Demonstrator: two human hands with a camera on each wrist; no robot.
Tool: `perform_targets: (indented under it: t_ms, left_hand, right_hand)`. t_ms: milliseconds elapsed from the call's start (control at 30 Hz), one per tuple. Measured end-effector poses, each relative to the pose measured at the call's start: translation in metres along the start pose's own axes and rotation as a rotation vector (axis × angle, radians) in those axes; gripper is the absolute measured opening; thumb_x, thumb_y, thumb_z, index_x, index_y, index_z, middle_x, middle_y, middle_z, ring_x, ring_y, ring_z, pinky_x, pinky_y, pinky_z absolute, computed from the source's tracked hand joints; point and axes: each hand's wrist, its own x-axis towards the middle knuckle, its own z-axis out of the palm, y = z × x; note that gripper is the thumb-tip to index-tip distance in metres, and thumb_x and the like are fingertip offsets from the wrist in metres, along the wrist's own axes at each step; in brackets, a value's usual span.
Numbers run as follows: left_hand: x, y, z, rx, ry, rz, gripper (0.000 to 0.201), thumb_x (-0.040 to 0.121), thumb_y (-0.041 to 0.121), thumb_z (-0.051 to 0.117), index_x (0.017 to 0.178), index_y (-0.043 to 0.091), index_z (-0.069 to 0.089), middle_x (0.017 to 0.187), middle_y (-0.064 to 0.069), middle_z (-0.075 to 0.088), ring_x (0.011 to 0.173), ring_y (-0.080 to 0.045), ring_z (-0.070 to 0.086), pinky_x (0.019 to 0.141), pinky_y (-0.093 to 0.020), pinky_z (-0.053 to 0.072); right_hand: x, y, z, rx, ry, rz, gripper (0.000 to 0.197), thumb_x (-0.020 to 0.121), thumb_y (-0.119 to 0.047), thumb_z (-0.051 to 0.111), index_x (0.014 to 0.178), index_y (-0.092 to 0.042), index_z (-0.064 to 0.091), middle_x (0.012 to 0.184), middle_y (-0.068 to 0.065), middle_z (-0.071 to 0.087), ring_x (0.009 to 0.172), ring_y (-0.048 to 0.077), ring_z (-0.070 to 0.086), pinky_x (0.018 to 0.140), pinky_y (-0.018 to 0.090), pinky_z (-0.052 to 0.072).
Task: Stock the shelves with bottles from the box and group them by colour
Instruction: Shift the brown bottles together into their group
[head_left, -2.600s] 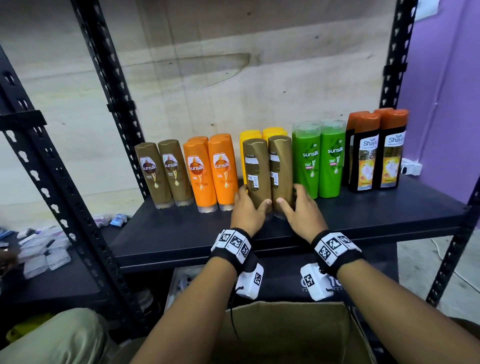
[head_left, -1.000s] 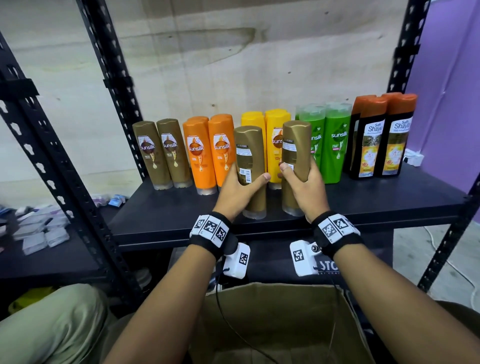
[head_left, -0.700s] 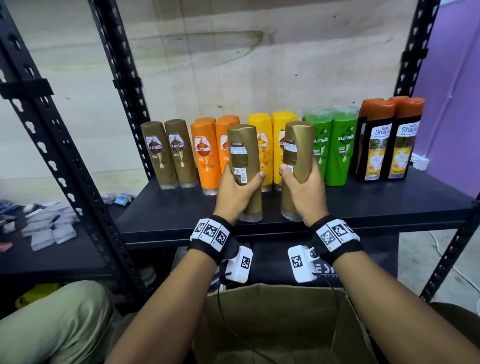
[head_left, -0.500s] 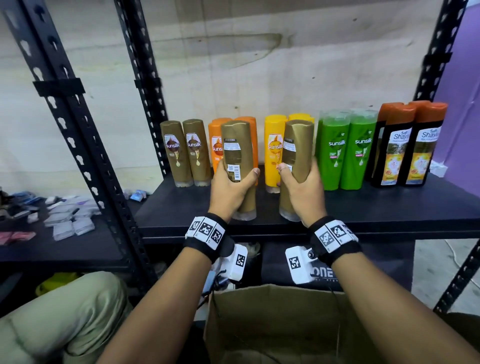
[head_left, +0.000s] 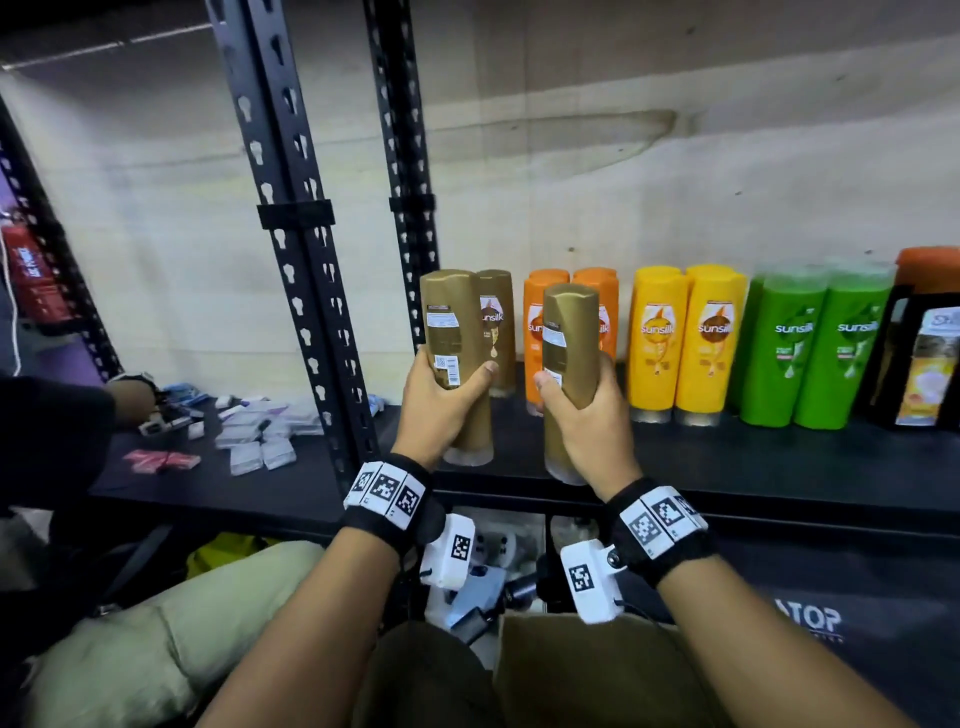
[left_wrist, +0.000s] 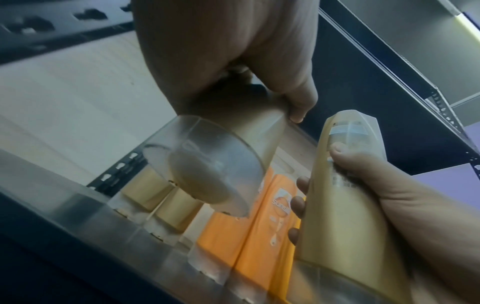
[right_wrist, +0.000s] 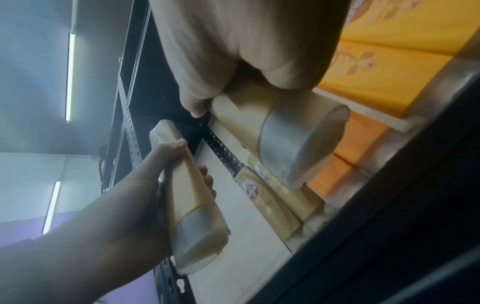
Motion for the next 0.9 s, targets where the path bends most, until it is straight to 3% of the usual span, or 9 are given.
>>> perform_targets:
  t_ms: [100,200,367,667,767,833,900]
  left_hand:
    - [0.001,-0.005,-0.015,-0.007,0.013,-0.017,0.05,0.082,0.021,0.083,0.123,0.011,0.057,0.113,0.0,0.073,0.101,-0.011,0.071,0.082,-0.022,0.055]
    - [0.001,-0.01,-0.026,-0.005,0.009,-0.038,0.049,0.083,0.018,0.082,0.123,0.009,0.056,0.112,-0.002,0.073,0.101,-0.013,0.071,0.08,-0.02,0.054]
    - [0.004,-0.022,-0.041,0.022,-0.043,-0.078,0.052,0.082,0.02,0.084,0.125,0.014,0.055,0.114,0.001,0.073,0.105,-0.013,0.07,0.092,-0.031,0.056]
    - [0.009,-0.048,-0.047,-0.006,-0.047,-0.095,0.05,0.083,0.019,0.083,0.124,0.013,0.056,0.113,0.0,0.074,0.105,-0.015,0.071,0.091,-0.031,0.056]
    - [0.013,-0.053,-0.047,-0.028,-0.055,-0.094,0.051,0.083,0.022,0.083,0.125,0.015,0.055,0.114,0.003,0.074,0.107,-0.012,0.07,0.087,-0.024,0.056]
    - [0.018,-0.056,-0.047,-0.027,-0.073,-0.094,0.055,0.08,0.029,0.083,0.126,0.018,0.054,0.114,0.005,0.074,0.107,-0.011,0.07,0.086,-0.023,0.056]
    - [0.024,-0.059,-0.045,-0.025,-0.081,-0.117,0.058,0.079,0.031,0.082,0.128,0.019,0.052,0.115,0.004,0.073,0.107,-0.012,0.07,0.091,-0.03,0.057]
  right_hand:
    - [-0.003,-0.001,0.019,0.058,-0.027,0.011,0.04,0.086,-0.044,0.075,0.121,-0.038,0.057,0.112,-0.011,0.071,0.1,0.015,0.071,0.091,0.042,0.058]
    - [-0.007,-0.001,0.036,0.112,-0.05,0.012,0.049,0.088,-0.04,0.075,0.131,-0.025,0.055,0.121,-0.002,0.069,0.107,0.024,0.069,0.093,0.051,0.057]
    - [-0.017,0.001,0.058,0.144,-0.08,0.013,0.056,0.088,-0.04,0.075,0.137,-0.024,0.052,0.127,-0.003,0.067,0.115,0.02,0.066,0.096,0.051,0.056]
    - [-0.02,0.013,0.074,0.129,-0.082,0.038,0.047,0.088,-0.039,0.075,0.13,-0.029,0.055,0.118,-0.007,0.069,0.105,0.018,0.07,0.092,0.049,0.058]
    - [-0.015,0.016,0.08,0.132,-0.083,0.03,0.049,0.09,-0.034,0.075,0.132,-0.022,0.054,0.119,-0.006,0.069,0.107,0.016,0.069,0.094,0.044,0.057]
    - [-0.012,0.02,0.086,0.125,-0.08,0.01,0.048,0.09,-0.032,0.075,0.132,-0.022,0.053,0.12,-0.013,0.067,0.111,0.005,0.065,0.097,0.028,0.055]
    - [-0.007,0.023,0.093,0.121,-0.089,0.008,0.05,0.09,-0.03,0.075,0.134,-0.023,0.051,0.123,-0.019,0.063,0.114,-0.005,0.061,0.094,0.013,0.048]
